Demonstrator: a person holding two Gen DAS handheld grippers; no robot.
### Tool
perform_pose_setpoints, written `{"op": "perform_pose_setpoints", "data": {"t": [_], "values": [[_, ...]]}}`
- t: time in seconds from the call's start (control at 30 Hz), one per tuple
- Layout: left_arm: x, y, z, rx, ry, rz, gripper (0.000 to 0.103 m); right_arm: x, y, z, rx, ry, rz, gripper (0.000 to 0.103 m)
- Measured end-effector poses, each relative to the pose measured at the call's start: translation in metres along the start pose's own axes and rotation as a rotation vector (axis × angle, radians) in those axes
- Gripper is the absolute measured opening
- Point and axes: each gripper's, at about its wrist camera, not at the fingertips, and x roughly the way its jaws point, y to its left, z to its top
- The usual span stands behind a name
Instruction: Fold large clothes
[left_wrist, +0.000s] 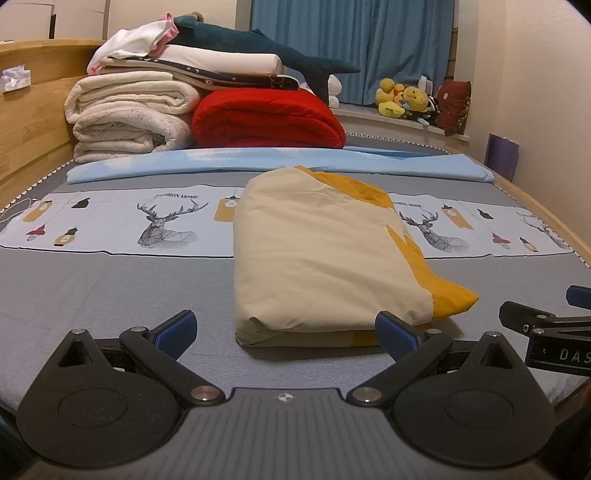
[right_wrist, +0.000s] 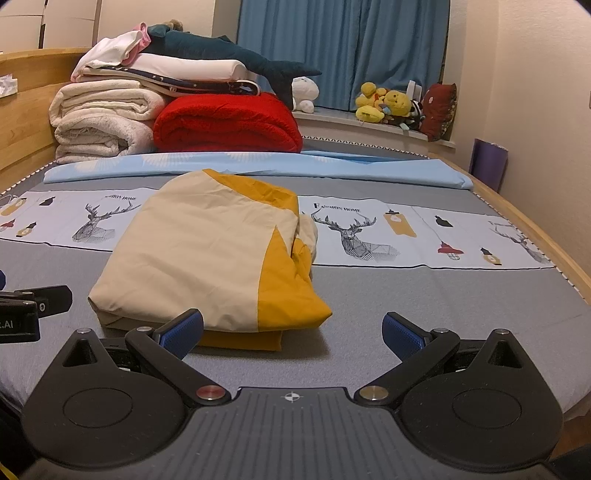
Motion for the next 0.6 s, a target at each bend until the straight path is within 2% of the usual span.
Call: {"op": "perform_pose_setpoints", "data": {"t": [0.6], "values": [[0.0005,-0.0013,-0.0011,0.007,-0.003,-0.010,0.102,0.0001,-0.0054,-0.0042,-0.006,0.007,0.009,0.102]]}}
